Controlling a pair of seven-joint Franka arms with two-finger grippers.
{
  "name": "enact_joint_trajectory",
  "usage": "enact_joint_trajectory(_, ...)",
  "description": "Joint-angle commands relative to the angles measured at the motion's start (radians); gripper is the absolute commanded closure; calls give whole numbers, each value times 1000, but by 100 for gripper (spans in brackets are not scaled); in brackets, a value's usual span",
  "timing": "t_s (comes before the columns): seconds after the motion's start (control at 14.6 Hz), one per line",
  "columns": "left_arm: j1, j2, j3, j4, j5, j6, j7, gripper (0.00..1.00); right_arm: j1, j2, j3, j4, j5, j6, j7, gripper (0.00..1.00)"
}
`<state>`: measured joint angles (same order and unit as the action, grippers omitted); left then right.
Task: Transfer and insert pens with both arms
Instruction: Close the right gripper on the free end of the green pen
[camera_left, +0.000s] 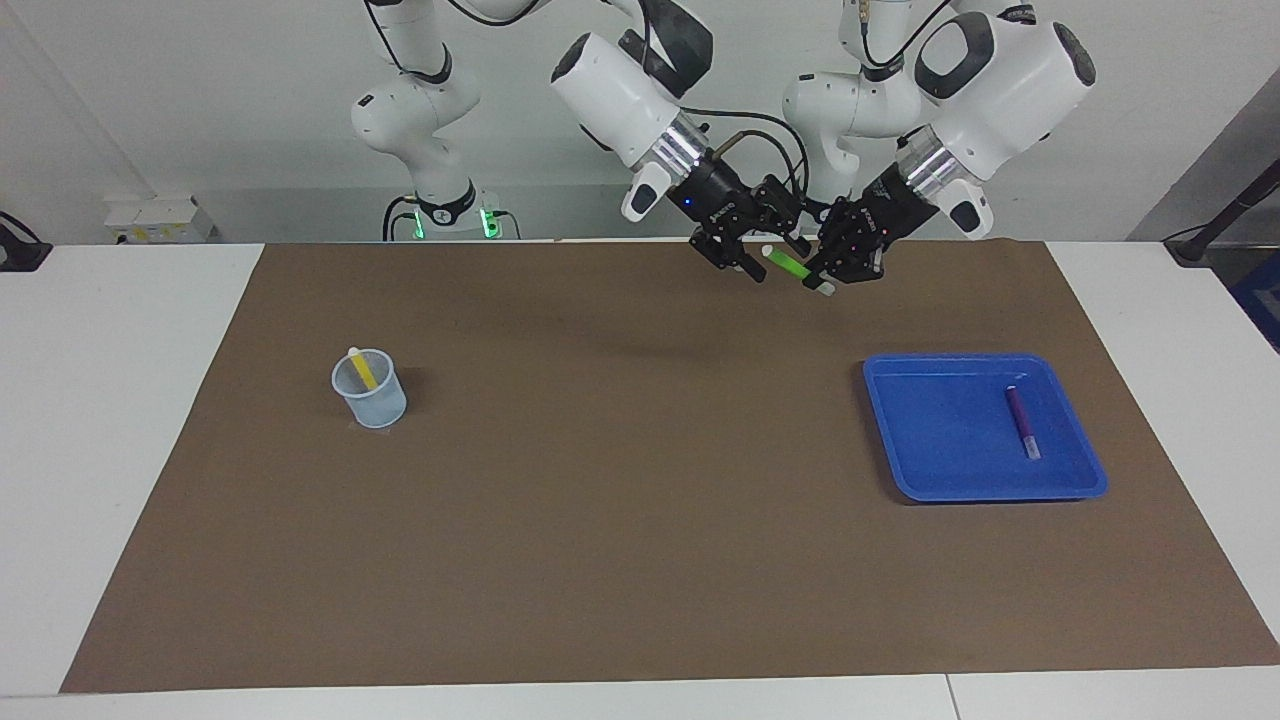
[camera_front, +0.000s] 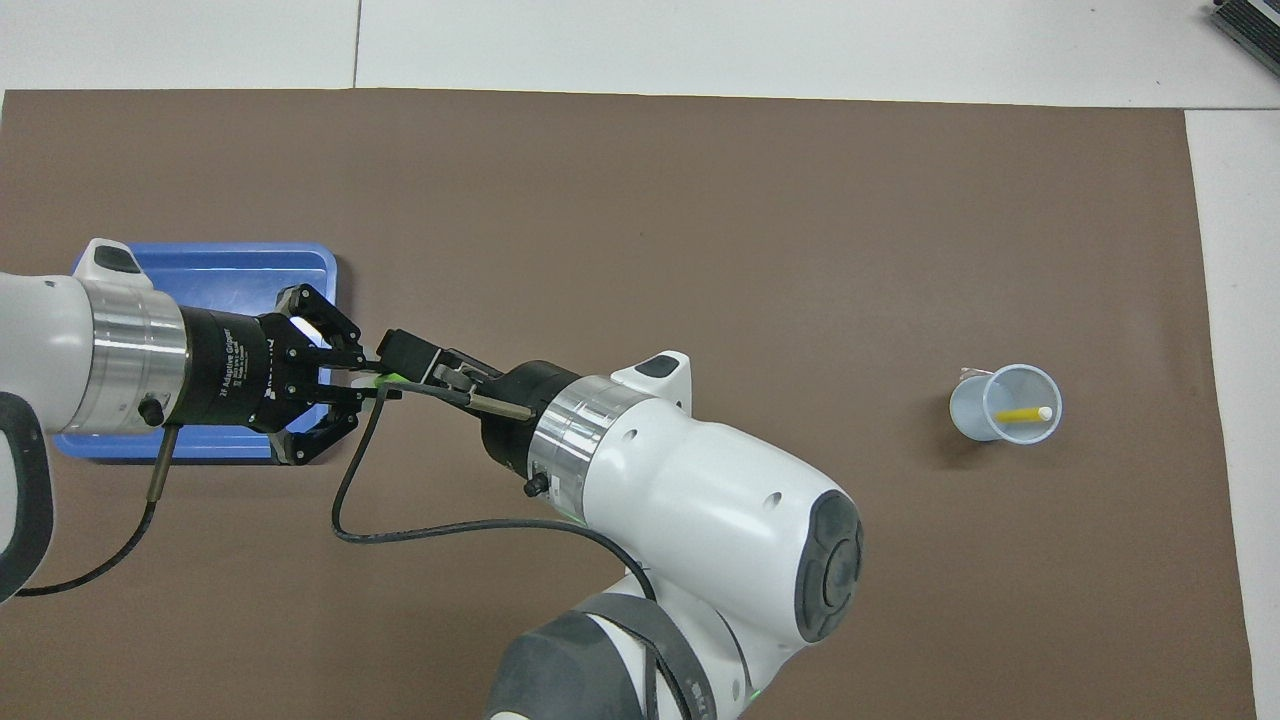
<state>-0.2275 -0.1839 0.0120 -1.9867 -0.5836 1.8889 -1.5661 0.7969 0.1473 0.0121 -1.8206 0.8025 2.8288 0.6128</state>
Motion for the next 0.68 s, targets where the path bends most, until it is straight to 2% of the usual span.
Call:
enact_joint_trajectory(0.0,-16,-39,13,-41,-24,22,-14,100,27,14,-4,7,0,26,56,22)
enact_joint_trajectory(0.07,-16,-39,13,-41,-27,21,-17,100,27,14,-4,7,0,26,58,25)
enact_joint_trajectory(0.34,-16,-39,13,-41,-30,19,-18,100,22,14,-4,6,-8,24,53,49)
enact_joint_trajectory(0.61,-16,-39,13,-41,-30,18,-18,100,12,15,-4,3,-13,23,19,55)
